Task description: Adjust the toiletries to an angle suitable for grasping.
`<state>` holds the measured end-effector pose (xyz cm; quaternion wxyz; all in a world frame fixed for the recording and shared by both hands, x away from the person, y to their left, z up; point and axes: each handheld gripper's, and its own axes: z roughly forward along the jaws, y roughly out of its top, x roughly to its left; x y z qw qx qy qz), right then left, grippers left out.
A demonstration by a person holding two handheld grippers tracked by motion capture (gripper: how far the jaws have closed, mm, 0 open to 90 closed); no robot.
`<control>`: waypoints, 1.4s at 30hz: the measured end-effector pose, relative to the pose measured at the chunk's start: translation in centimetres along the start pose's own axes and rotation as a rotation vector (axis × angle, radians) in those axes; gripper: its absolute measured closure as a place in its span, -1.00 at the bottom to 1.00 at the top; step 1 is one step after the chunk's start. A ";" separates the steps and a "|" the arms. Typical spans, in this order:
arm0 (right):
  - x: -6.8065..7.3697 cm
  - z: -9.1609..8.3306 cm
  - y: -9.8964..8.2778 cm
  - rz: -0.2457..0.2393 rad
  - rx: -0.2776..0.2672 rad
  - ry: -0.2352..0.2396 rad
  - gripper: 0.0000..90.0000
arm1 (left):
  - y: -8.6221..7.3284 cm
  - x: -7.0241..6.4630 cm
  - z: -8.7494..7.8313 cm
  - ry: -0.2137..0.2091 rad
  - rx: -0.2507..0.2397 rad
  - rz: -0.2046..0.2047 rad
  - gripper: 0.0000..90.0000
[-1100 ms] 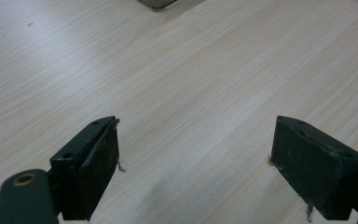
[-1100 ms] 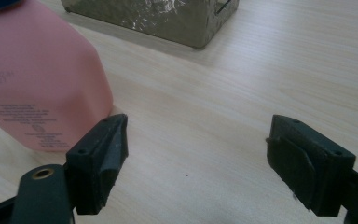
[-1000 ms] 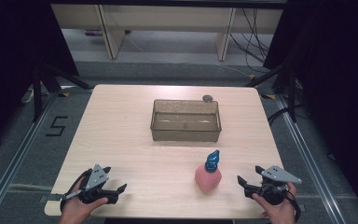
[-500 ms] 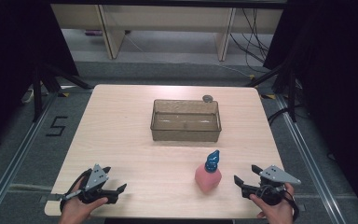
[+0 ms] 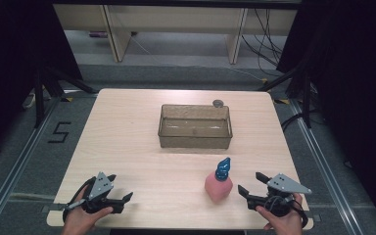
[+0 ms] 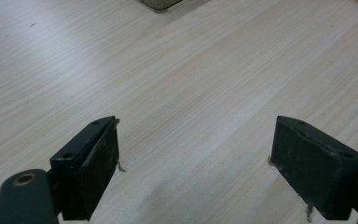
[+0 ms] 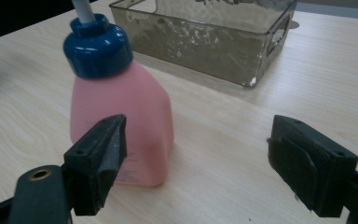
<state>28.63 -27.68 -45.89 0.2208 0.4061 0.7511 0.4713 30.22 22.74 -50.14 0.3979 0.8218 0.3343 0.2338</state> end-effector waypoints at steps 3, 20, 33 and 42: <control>0.6 0.1 0.1 0.025 -0.019 0.022 -0.55 | 0.0 0.0 0.0 0.003 0.001 0.002 -0.67; 1.9 0.0 0.8 -0.013 -0.042 0.063 -0.54 | 0.0 -0.1 0.0 -0.005 -0.005 -0.014 -0.67; 2.8 0.1 1.2 -0.004 -0.059 0.094 -0.54 | 0.0 -0.1 0.0 0.002 0.004 -0.006 -0.67; 2.8 0.1 1.5 -0.028 -0.065 0.102 -0.54 | 0.1 -0.2 0.0 -0.009 0.001 -0.029 -0.67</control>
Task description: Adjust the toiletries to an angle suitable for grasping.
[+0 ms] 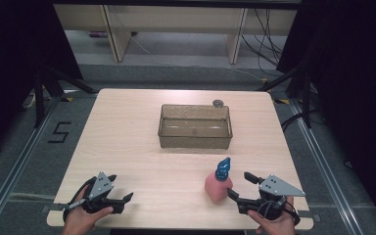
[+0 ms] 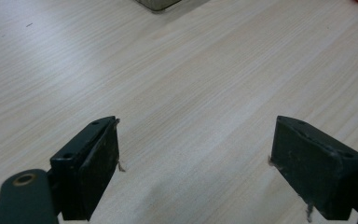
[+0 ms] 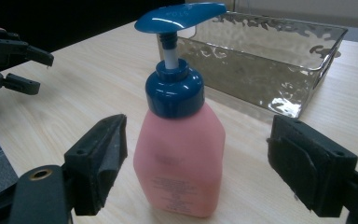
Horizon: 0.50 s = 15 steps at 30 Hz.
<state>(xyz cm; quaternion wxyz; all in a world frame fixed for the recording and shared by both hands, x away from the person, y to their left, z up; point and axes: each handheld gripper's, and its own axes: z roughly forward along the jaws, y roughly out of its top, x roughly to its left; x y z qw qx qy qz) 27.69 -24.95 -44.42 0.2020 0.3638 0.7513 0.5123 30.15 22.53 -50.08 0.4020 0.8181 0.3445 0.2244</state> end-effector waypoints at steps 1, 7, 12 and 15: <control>0.0 0.0 0.0 0.007 0.004 0.002 -0.54 | 0.0 0.0 0.1 -0.001 -0.005 -0.006 -0.67; 0.2 0.1 0.1 0.010 0.018 0.009 -0.54 | 0.0 -0.2 0.1 -0.001 -0.011 -0.020 -0.67; 0.5 0.5 0.3 0.038 0.020 0.016 -0.54 | 0.1 0.0 0.0 0.000 0.002 0.007 -0.67; 0.3 0.6 0.3 -0.016 0.006 0.008 -0.54 | 0.2 0.0 0.1 -0.009 0.002 0.014 -0.67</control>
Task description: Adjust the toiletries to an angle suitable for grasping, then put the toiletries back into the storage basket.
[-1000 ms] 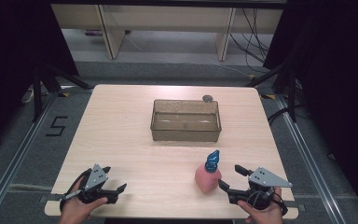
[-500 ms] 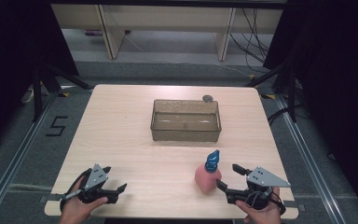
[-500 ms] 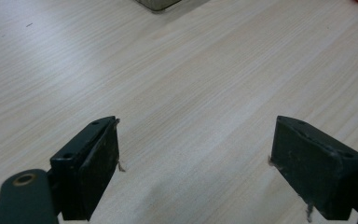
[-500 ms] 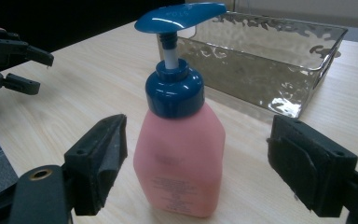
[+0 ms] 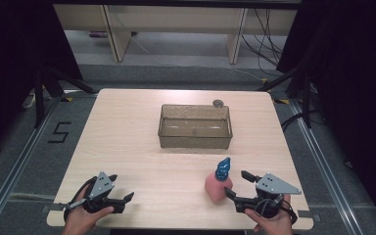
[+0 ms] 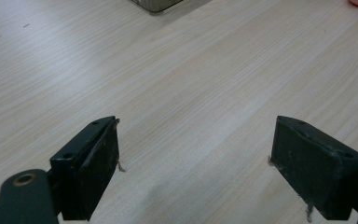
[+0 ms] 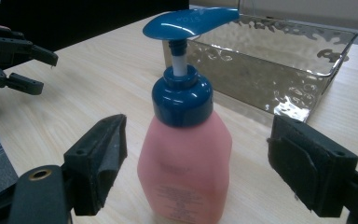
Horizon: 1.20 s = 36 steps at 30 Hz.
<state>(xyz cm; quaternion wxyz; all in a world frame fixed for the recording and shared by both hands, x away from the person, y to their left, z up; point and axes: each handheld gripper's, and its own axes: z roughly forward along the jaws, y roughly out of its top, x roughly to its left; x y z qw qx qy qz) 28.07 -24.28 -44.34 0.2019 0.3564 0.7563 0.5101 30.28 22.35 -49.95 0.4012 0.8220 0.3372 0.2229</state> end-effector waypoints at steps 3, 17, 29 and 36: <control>0.0 0.2 0.1 -0.009 -0.001 -0.001 -0.55 | 0.0 -0.2 0.1 0.002 -0.005 -0.013 -0.67; 0.5 1.3 0.8 -0.008 0.014 0.021 -0.55 | 0.0 0.0 0.0 0.007 0.006 0.011 -0.67; 0.4 2.8 1.2 -0.026 0.022 0.033 -0.52 | 0.0 0.0 -0.1 0.002 0.005 0.001 -0.67; 0.3 3.2 1.5 -0.025 0.015 0.033 -0.49 | -0.1 0.1 0.0 0.002 0.004 0.025 -0.67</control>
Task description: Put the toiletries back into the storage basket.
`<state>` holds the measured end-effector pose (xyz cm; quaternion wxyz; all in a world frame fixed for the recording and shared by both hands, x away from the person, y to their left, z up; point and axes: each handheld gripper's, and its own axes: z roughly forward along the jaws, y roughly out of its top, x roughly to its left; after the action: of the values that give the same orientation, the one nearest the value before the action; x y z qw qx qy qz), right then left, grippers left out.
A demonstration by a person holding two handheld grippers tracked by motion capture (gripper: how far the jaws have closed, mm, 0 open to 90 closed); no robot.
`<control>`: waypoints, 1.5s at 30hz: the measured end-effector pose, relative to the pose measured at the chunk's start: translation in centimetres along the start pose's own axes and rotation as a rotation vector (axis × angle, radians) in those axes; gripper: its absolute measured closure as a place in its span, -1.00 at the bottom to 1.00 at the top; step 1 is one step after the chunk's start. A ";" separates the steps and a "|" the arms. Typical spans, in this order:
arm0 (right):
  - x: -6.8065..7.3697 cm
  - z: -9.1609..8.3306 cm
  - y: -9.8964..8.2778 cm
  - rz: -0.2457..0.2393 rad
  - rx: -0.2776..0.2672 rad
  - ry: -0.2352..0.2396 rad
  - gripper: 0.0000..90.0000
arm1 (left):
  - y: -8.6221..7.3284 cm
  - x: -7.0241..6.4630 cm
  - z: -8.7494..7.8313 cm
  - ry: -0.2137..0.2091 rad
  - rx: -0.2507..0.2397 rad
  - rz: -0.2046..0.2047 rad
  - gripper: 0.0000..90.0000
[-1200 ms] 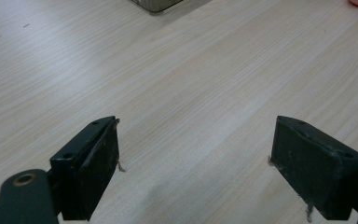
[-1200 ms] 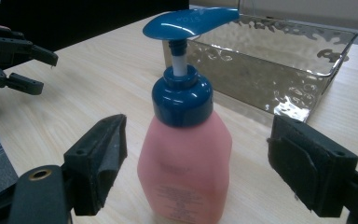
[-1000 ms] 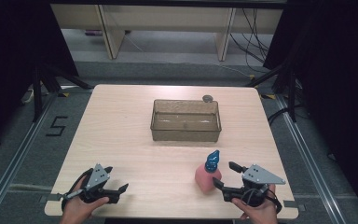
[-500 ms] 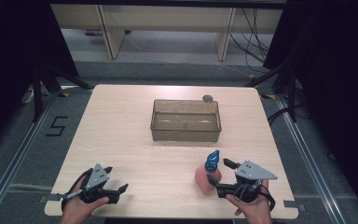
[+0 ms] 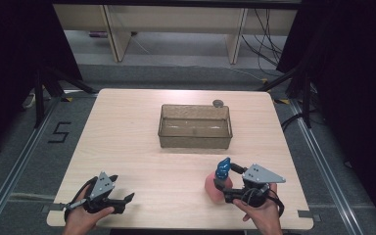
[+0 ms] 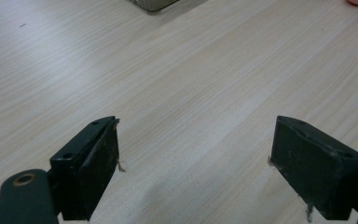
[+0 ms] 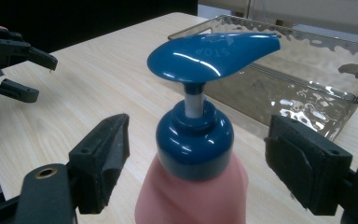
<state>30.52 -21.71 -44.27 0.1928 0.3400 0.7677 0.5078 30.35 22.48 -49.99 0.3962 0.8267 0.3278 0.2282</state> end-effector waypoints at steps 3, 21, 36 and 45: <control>0.2 0.3 0.0 0.024 -0.006 0.015 -0.48 | -0.2 -0.3 0.0 -0.003 -0.019 -0.055 -0.67; -0.1 1.0 0.1 -0.036 0.000 0.006 -0.20 | -0.1 -0.4 -0.1 0.002 -0.016 -0.037 -0.67; -0.2 1.7 -0.3 -0.047 0.007 0.017 0.11 | 0.0 -0.4 -0.1 -0.002 -0.019 -0.031 -0.67; 0.4 1.6 0.0 -0.055 0.021 -0.010 0.18 | 0.0 -0.4 -0.1 -0.004 -0.023 -0.041 -0.67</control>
<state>31.23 -20.40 -44.94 0.2068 0.3232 0.7812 0.4925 29.99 22.20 -50.02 0.4110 0.8157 0.3412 0.2222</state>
